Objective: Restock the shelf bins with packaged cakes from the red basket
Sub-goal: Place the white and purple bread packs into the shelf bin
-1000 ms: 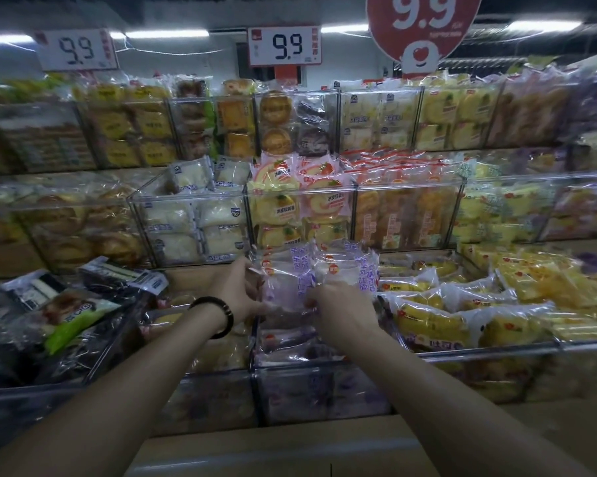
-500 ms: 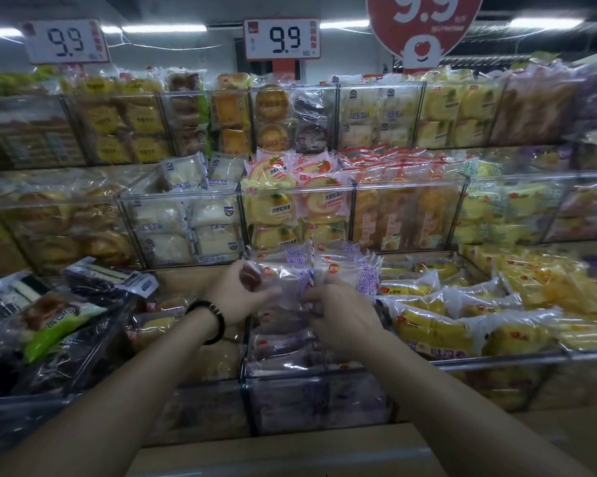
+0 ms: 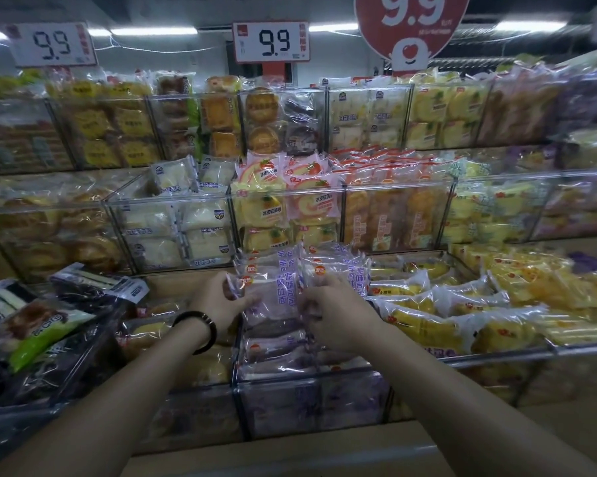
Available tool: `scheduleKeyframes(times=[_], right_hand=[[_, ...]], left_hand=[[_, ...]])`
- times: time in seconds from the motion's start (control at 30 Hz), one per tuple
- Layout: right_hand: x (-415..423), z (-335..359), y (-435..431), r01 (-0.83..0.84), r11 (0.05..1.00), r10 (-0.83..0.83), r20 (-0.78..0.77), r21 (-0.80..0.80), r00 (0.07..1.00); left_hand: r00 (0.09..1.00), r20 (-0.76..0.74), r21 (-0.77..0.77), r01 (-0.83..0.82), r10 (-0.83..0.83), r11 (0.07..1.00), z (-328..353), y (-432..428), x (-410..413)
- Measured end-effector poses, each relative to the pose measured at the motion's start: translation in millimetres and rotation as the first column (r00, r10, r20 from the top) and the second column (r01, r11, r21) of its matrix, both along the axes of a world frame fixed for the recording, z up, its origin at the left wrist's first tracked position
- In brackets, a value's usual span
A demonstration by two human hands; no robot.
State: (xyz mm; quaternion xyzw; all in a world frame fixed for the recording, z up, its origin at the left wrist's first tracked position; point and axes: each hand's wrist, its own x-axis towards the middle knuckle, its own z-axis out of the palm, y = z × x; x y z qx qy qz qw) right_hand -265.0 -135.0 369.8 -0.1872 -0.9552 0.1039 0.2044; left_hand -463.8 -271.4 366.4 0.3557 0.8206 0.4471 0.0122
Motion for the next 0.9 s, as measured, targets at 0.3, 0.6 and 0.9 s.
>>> scheduleKeyframes(times=[0.3, 0.6, 0.9], right_hand=[[15.8, -11.3, -17.5, 0.094, 0.996, -0.094, -0.201, -0.01, 0.975], [24.0, -29.2, -88.4, -0.143, 0.983, 0.1, -0.31, -0.119, 0.946], [-0.4, -146.2, -202.3, -0.34, 0.814, 0.282, -0.192, -0.471, 0.94]], left_hand=[[0.997, -0.071, -0.119, -0.03, 0.021, 0.992, 12.5, -10.0, 1.5], [0.978, -0.202, 0.11, -0.019, 0.041, 0.994, 12.3, -91.0, 68.1], [0.978, 0.21, -0.038, 0.009, -0.001, 0.999, -136.9, -248.0, 108.8]])
